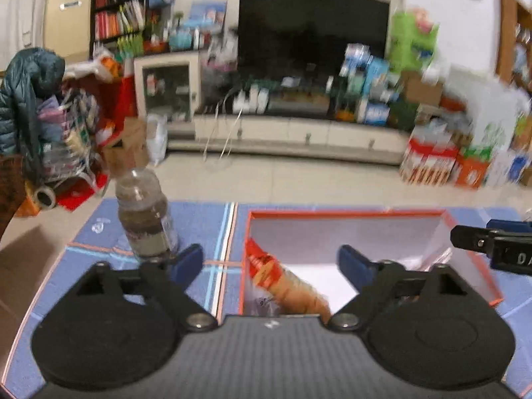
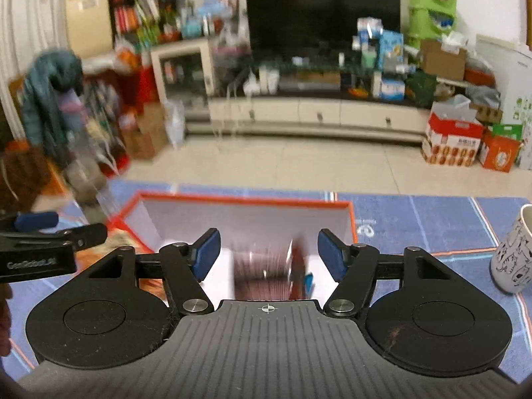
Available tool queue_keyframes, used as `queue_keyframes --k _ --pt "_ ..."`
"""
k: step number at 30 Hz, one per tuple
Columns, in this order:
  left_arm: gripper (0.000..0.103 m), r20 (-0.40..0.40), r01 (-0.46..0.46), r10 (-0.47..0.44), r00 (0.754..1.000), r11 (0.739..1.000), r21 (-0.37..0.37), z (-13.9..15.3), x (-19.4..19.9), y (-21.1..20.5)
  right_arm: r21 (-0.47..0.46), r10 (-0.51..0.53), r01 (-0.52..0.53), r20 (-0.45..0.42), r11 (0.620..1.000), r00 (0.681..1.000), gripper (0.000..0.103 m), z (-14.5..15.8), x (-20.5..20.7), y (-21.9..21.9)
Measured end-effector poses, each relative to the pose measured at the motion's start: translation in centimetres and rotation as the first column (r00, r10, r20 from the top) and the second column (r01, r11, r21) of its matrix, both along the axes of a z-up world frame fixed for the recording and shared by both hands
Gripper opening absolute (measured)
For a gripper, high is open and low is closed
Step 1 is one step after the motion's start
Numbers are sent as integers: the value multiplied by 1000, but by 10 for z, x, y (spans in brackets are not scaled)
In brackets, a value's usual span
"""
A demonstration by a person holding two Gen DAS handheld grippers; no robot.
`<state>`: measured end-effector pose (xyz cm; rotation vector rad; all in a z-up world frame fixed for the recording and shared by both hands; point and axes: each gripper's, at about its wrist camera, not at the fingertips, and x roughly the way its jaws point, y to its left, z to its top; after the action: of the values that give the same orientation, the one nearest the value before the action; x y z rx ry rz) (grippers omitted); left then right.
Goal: Organize snacks
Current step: 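Move the right tool to the yellow bread pack while the left tool moves to the clear cake bag, then hold the yellow bread pack with the right tool while the left tool grasps the clear bag of brown cakes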
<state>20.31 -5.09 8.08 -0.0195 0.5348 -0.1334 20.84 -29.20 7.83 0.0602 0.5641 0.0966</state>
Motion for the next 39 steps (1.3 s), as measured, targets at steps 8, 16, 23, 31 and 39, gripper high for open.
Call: queue_keyframes --k 8,16,23,31,39 --pt "101 72 -41 44 996 998 -47 -8 -106 44 62 -138 132 106 989 985 79 -12 -143 -57" --pt "101 -19 -78 76 997 990 -114 -51 -144 39 -2 -239 239 63 971 969 88 -65 -190 -74" --pt "101 -42 -47 44 998 995 -85 -59 -136 27 30 -272 273 -52 961 961 89 -96 -150 -65" --pt "101 -83 -30 23 996 995 -92 -66 -125 18 18 -301 317 -266 948 916 57 -133 -112 -55" --pt "101 -59 2 -6 998 998 -66 -64 -122 -4 -5 -244 256 -328 967 913 38 -136 -118 -90"
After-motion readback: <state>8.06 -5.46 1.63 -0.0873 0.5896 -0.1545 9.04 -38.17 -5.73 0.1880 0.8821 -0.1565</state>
